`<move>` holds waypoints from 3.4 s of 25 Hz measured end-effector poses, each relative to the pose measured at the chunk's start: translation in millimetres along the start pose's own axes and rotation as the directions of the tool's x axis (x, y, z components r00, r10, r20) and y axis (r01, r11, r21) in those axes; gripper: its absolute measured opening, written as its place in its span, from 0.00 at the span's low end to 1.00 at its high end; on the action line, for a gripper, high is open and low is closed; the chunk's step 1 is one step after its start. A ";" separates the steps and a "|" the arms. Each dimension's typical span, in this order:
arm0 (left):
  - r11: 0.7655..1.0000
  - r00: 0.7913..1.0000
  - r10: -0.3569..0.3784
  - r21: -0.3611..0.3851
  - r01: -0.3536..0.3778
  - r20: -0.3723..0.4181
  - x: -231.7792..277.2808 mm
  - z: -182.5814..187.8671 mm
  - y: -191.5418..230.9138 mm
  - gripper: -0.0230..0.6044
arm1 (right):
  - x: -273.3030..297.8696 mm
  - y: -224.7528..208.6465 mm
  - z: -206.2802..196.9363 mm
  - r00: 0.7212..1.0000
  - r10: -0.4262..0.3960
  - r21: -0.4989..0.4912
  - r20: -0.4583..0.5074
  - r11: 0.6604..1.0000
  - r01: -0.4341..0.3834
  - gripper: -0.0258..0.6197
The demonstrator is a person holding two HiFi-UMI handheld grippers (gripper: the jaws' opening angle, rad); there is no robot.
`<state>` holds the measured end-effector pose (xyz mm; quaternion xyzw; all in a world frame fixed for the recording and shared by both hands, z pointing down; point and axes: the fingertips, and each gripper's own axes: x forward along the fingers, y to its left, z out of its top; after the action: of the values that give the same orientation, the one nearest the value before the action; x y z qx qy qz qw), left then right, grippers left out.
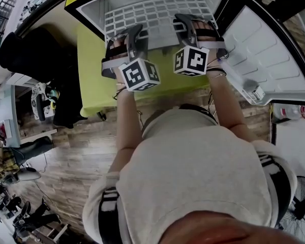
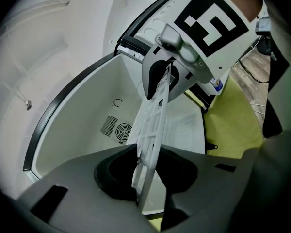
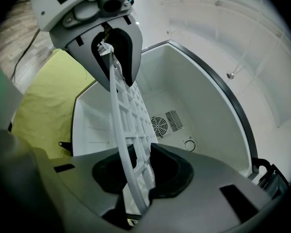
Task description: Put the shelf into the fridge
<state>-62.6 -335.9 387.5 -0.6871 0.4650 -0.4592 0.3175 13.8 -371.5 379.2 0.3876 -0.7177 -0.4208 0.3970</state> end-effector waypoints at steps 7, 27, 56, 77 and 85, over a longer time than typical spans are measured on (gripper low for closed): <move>1.000 1.000 -0.006 -0.008 0.006 -0.008 9.0 -3.1 4.9 0.20 | 10.9 -2.5 -0.3 1.000 0.020 0.009 -0.004 1.000 -0.020 0.20; 0.999 0.999 -0.030 -0.031 0.029 -0.027 28.9 -6.7 12.8 0.21 | 32.2 -7.5 -4.0 0.999 0.041 0.023 -0.014 0.999 -0.041 0.22; 0.989 0.998 -0.040 -0.142 0.034 -0.042 -13.7 -17.9 7.0 0.21 | -19.0 -2.4 8.5 0.999 0.022 0.091 0.030 0.996 -0.025 0.23; 0.984 0.997 -0.027 -0.177 0.015 -0.067 -6.2 -22.7 13.1 0.12 | -11.3 1.5 8.4 0.996 0.068 0.157 0.052 0.985 -0.076 0.16; 0.984 0.997 -0.013 -0.178 -0.001 -0.081 6.5 -25.6 19.9 0.12 | 2.8 -3.4 7.5 0.997 0.049 0.180 0.053 0.982 -0.058 0.17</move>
<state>-92.3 -349.4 382.1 -0.6948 0.5147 -0.4445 0.2341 6.8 -372.9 374.3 0.3922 -0.7727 -0.3520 0.3537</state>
